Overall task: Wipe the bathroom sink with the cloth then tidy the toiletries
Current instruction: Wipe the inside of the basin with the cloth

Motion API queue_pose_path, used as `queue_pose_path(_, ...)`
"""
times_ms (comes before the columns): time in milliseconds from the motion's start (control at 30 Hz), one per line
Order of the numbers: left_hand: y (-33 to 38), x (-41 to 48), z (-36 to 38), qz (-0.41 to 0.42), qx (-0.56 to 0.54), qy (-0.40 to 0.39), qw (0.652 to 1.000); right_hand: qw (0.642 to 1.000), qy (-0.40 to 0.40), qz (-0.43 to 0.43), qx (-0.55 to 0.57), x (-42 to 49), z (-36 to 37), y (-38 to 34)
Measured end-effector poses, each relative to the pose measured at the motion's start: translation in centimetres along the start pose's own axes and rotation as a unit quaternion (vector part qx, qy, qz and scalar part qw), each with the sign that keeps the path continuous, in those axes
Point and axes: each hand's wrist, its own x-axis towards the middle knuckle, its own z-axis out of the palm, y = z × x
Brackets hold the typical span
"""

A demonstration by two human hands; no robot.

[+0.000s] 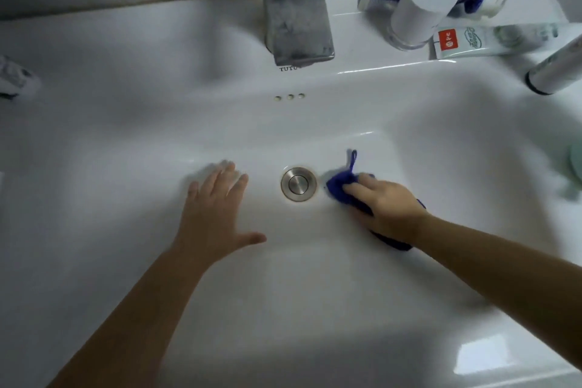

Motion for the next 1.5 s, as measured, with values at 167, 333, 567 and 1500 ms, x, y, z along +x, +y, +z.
queue_pose_path(167, -3.1, -2.7, 3.0, -0.057, 0.013, -0.042, 0.997, 0.993, 0.098, 0.034, -0.058, 2.1, -0.1, 2.1)
queue_pose_path(333, -3.3, -2.5, 3.3, -0.051, -0.012, -0.010, 0.999, 0.967, 0.187, 0.171, 0.007, 4.3, 1.5, -0.1)
queue_pose_path(567, -3.2, -2.9, 2.1, -0.042, 0.013, -0.026, 0.999, 0.996, 0.086, 0.028, 0.020, 1.5, 1.7, -2.9)
queue_pose_path(1500, -8.9, -12.1, -2.4, -0.208, 0.038, 0.216, 0.953, 0.986, 0.033, -0.114, 0.119, 8.5, 6.5, -16.1)
